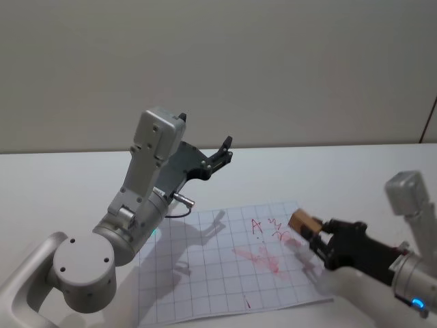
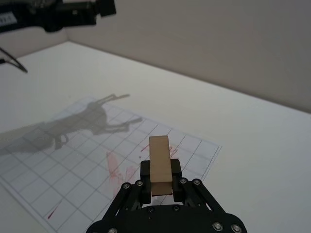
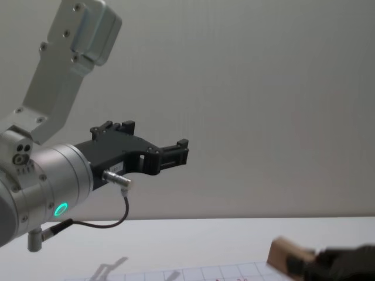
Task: Use the one hand to pick up the stamp and affix it onto the A4 paper.
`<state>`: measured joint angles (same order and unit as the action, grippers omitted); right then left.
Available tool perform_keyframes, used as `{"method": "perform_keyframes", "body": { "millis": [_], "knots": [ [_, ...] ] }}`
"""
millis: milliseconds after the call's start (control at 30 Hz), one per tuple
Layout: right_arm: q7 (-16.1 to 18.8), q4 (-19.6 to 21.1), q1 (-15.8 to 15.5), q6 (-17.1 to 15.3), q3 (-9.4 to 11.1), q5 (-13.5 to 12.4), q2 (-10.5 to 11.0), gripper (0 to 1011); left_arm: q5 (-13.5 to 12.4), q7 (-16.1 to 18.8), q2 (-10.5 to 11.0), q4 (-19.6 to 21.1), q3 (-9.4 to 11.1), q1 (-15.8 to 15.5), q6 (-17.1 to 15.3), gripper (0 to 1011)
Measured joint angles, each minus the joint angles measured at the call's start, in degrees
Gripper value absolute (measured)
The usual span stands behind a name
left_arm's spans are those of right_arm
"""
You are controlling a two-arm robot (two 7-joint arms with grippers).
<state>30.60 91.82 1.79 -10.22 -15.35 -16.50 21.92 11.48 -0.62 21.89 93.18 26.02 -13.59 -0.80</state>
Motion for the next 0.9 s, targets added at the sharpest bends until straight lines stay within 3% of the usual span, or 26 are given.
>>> {"method": "perform_keyframes", "body": {
  "millis": [233, 467, 800, 900],
  "knots": [
    [-4.0, 3.4, -0.9, 0.8, 2.5, -5.6, 1.8, 218, 0.0, 0.0, 0.0, 0.0, 0.0, 0.0, 0.0, 1001],
    [-8.2, 5.8, -2.8, 1.7, 5.0, -8.8, 4.3, 218, 0.0, 0.0, 0.0, 0.0, 0.0, 0.0, 0.0, 1001],
    [-13.2, 8.3, -7.8, 3.1, 8.4, -10.1, 8.7, 218, 0.0, 0.0, 0.0, 0.0, 0.0, 0.0, 0.0, 1001],
    [-14.8, 9.1, -10.6, 3.9, 9.8, -9.9, 10.6, 218, 0.0, 0.0, 0.0, 0.0, 0.0, 0.0, 0.0, 1001]
  ]
}}
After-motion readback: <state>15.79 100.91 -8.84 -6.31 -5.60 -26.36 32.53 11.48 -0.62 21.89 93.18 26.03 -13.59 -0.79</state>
